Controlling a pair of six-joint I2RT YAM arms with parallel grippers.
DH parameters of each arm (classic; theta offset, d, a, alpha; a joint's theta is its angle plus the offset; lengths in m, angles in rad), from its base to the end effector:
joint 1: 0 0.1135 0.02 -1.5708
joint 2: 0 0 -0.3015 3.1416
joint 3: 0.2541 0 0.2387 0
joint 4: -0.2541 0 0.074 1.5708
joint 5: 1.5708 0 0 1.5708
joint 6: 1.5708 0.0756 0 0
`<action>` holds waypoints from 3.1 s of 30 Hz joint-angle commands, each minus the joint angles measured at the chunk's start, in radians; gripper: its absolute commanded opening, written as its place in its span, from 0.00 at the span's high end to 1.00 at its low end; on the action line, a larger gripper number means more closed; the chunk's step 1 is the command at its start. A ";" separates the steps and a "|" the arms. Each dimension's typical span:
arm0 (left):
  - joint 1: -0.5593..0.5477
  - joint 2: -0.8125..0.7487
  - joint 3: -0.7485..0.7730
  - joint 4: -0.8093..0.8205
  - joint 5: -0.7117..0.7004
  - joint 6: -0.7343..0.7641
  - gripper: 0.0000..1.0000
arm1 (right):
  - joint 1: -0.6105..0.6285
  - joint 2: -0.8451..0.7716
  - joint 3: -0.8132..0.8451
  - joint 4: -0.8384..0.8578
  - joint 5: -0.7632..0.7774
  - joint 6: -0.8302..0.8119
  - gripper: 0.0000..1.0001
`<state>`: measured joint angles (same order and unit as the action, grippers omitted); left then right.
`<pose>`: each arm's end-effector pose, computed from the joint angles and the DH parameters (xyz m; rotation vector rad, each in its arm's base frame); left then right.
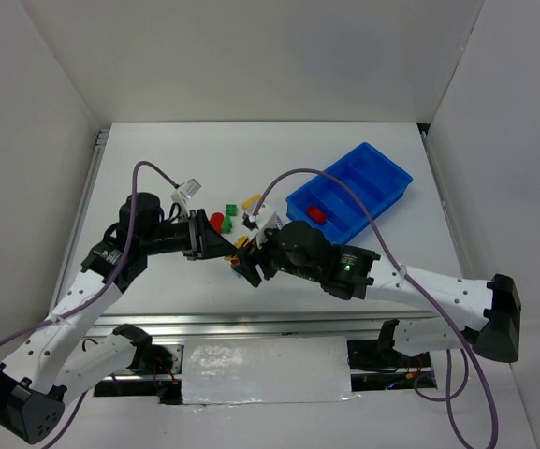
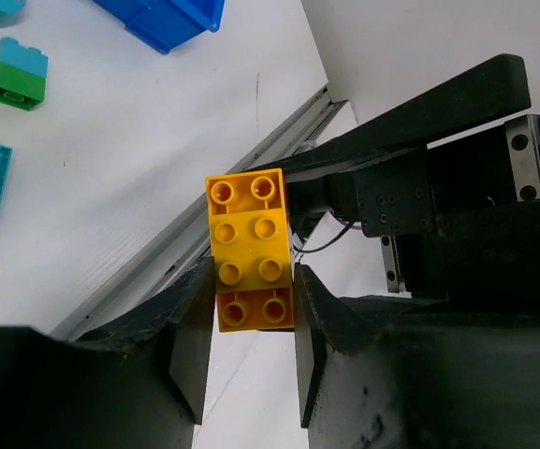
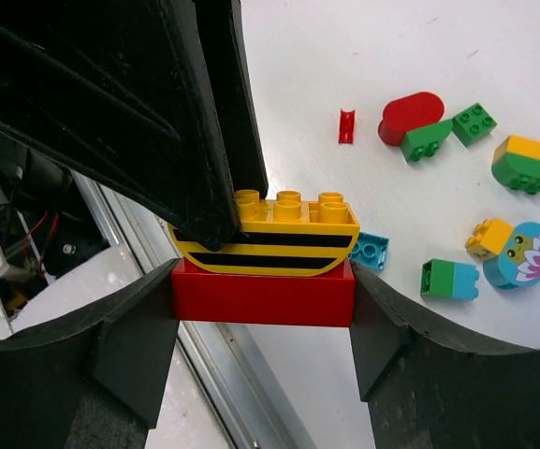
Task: Sort the legos into containers by color
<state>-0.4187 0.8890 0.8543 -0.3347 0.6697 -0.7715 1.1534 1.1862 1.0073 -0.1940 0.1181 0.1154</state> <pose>0.1520 -0.1190 0.3514 0.1231 2.1331 -1.3972 0.1232 0.2558 0.3566 -0.9263 1.7852 0.7173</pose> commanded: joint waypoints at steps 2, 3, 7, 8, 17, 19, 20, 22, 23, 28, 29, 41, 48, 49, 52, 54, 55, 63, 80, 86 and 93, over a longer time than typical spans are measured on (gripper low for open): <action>-0.011 -0.025 -0.003 0.134 0.131 -0.023 0.87 | 0.009 -0.014 0.001 0.126 0.026 0.007 0.81; -0.011 -0.025 -0.008 0.160 0.142 -0.026 0.89 | 0.009 -0.017 -0.001 0.137 0.031 0.009 0.79; -0.011 -0.032 -0.003 0.175 0.156 -0.023 1.00 | 0.011 -0.040 -0.027 0.168 0.034 0.015 0.56; -0.011 -0.035 -0.001 0.178 0.153 -0.023 1.00 | 0.011 -0.052 -0.035 0.172 0.037 0.023 0.24; -0.011 -0.050 0.046 0.141 0.057 0.058 1.00 | -0.058 -0.198 -0.127 0.163 -0.050 0.069 0.00; -0.011 -0.055 0.048 0.145 0.045 0.080 1.00 | -0.083 -0.258 -0.150 0.157 -0.102 0.085 0.00; -0.011 -0.053 0.049 0.145 0.042 0.087 1.00 | -0.104 -0.281 -0.157 0.154 -0.148 0.089 0.00; -0.011 -0.051 0.049 0.151 0.034 0.106 1.00 | -0.124 -0.345 -0.180 0.156 -0.185 0.102 0.00; -0.011 -0.050 0.046 0.160 0.031 0.109 1.00 | -0.154 -0.365 -0.188 0.156 -0.248 0.105 0.00; -0.009 -0.065 0.019 0.213 0.022 0.103 1.00 | -0.279 -0.453 -0.222 0.156 -0.452 0.162 0.00; -0.011 -0.068 0.014 0.239 0.027 0.100 1.00 | -0.303 -0.461 -0.226 0.156 -0.445 0.174 0.00; -0.012 -0.125 0.015 0.437 0.192 0.071 1.00 | -0.449 -0.478 -0.273 0.416 -0.665 0.501 0.01; -0.023 -0.154 -0.041 0.609 0.284 -0.009 1.00 | -0.446 -0.341 -0.233 0.585 -0.837 0.564 0.04; -0.025 -0.160 -0.044 0.600 0.277 -0.006 1.00 | -0.446 -0.330 -0.239 0.643 -0.871 0.575 0.04; -0.026 -0.159 -0.041 0.585 0.278 0.001 1.00 | -0.442 -0.292 -0.236 0.695 -0.888 0.601 0.07; -0.028 -0.148 -0.041 0.592 0.287 -0.005 1.00 | -0.429 -0.274 -0.230 0.711 -0.887 0.599 0.10; -0.028 -0.145 -0.038 0.595 0.288 -0.008 1.00 | -0.425 -0.269 -0.230 0.732 -0.888 0.604 0.12; -0.032 -0.134 -0.029 0.562 0.261 0.014 1.00 | -0.382 -0.232 -0.194 0.740 -0.890 0.592 0.29; -0.035 -0.133 -0.026 0.536 0.246 0.049 1.00 | -0.360 -0.154 -0.190 0.769 -0.926 0.517 1.00; -0.034 -0.148 0.006 0.477 0.203 0.092 1.00 | -0.374 -0.177 -0.167 0.558 -0.976 0.341 1.00; -0.035 -0.159 0.022 0.459 0.171 0.113 1.00 | -0.408 -0.172 -0.159 0.444 -1.009 0.280 1.00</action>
<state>-0.4526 0.7475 0.8211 0.0856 0.8864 -0.6708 0.7582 1.0229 0.8215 0.3183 -0.8543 0.4759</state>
